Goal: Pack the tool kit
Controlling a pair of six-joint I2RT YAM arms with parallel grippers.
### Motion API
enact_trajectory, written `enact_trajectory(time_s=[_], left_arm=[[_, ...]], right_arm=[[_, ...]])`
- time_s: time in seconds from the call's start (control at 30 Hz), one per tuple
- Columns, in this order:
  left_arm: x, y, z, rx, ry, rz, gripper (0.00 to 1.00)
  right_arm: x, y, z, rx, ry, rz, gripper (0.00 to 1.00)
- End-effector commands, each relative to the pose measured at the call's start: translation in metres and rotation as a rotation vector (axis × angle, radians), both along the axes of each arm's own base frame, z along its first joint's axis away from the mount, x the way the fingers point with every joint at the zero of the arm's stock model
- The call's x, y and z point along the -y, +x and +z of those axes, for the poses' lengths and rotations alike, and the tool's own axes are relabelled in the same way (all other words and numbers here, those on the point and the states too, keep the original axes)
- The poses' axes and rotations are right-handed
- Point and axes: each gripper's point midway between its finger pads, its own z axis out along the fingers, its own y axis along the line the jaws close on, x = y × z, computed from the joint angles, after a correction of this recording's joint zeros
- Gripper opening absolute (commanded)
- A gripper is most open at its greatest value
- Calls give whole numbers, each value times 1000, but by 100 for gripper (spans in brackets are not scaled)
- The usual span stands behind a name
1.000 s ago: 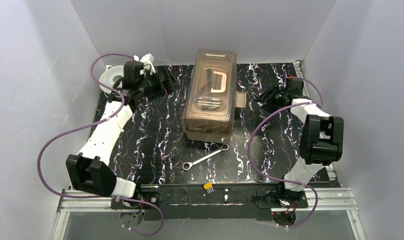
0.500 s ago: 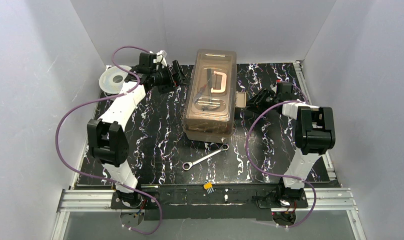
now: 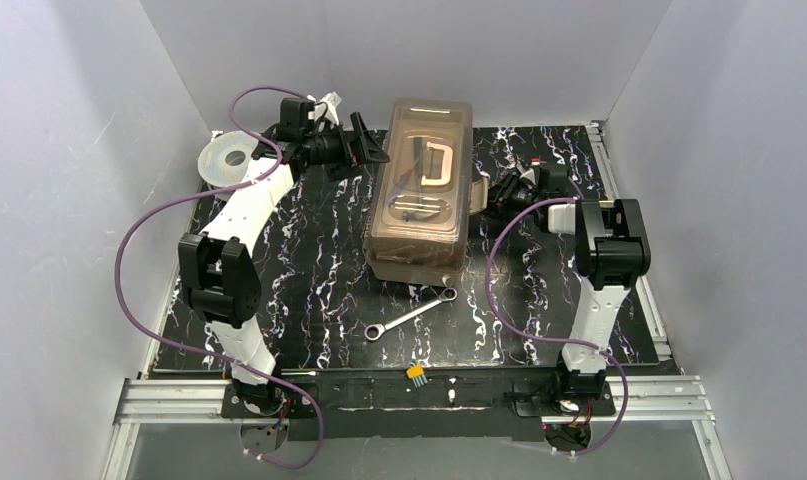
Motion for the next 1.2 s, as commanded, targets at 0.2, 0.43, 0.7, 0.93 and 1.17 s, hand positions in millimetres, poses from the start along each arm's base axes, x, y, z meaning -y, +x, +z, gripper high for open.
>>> enact_trajectory(time_s=[0.2,0.43,0.7,0.93,1.17], left_arm=[[20,0,26,54,-76,-75,98],[23,-2,10,25,-51,-84,98],[26,-7,-11,-4,-18,-108,98],[27,-10,-17,-8,-18,-133,98],[25,-13,-20,-4,-4,-133,98]], right_arm=[[-12,4,14,31,146,43,28],[-12,0,31,75,153,53,24],[-12,-8,59,135,203,64,21],[-6,-11,71,152,247,54,19],[1,-13,75,153,233,35,19]])
